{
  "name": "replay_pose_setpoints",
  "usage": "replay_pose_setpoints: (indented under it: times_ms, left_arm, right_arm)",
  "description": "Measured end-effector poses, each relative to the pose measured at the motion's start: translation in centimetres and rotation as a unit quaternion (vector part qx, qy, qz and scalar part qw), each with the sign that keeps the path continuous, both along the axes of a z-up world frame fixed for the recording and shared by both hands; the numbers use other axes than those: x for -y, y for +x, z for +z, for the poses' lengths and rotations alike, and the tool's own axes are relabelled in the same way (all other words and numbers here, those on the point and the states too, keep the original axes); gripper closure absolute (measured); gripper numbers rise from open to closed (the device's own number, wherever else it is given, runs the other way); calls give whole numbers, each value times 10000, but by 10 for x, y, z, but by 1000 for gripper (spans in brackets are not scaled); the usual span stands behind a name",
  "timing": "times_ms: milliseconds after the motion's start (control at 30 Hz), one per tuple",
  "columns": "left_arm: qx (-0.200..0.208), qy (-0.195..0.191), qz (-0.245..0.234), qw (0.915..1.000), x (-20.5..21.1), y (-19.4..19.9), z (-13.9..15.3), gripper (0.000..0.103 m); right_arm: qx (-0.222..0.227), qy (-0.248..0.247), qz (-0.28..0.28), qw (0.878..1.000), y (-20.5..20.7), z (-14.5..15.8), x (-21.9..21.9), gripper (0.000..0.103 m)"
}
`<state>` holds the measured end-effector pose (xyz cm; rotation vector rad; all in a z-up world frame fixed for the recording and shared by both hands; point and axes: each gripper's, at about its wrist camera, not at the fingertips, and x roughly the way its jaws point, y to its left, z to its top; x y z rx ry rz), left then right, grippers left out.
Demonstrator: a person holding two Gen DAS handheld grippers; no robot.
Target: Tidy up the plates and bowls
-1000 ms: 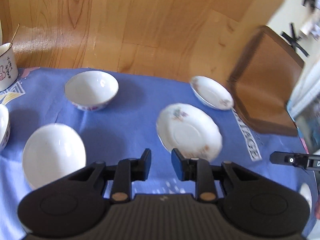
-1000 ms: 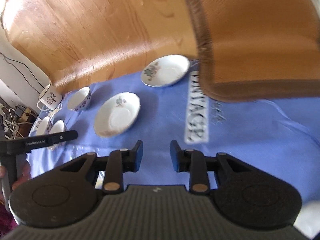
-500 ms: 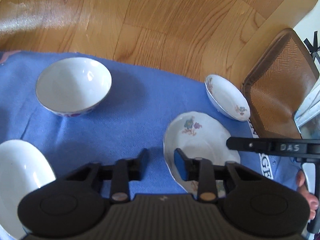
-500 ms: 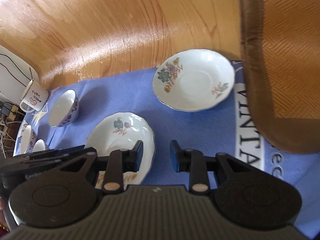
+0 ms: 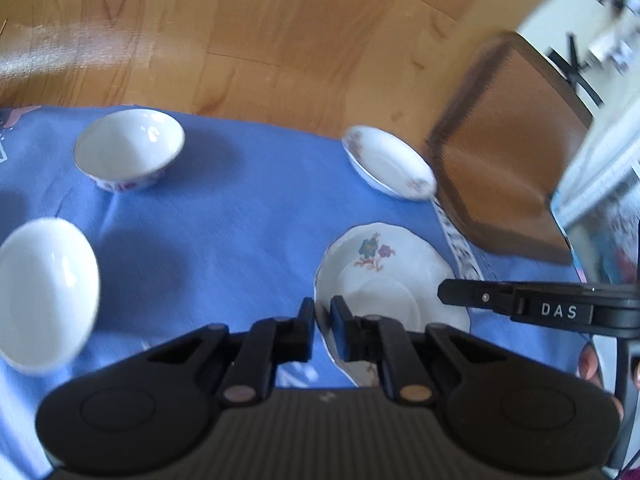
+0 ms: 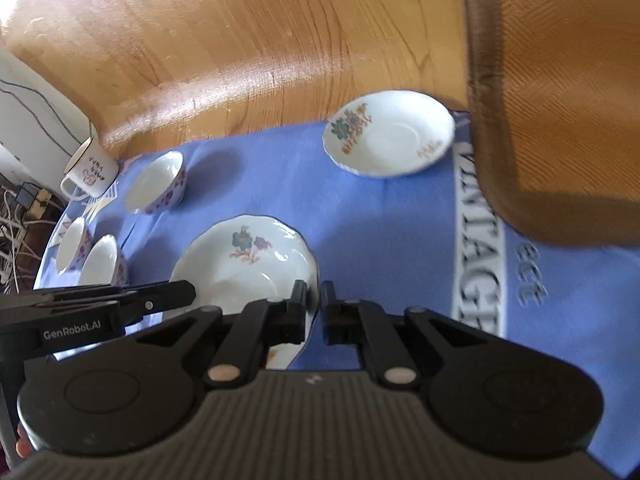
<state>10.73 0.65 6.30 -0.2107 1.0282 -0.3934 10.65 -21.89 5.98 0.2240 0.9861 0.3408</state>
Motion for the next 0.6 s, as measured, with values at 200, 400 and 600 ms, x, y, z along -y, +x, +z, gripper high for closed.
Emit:
replay_pose_setpoints:
  times_ms: [200, 400, 600]
  left_arm:
    - [68, 72, -344, 9994, 29, -40, 10, 92]
    - [202, 78, -721, 9972, 76, -70, 23, 92]
    - [258, 42, -1278, 9915, 148, -93, 26, 92]
  right_arm:
    - [109, -133, -148, 9997, -43, 6, 18, 94]
    - [302, -195, -498, 9981, -88, 15, 53, 94]
    - [447, -257, -1109, 9925, -132, 21, 108, 94]
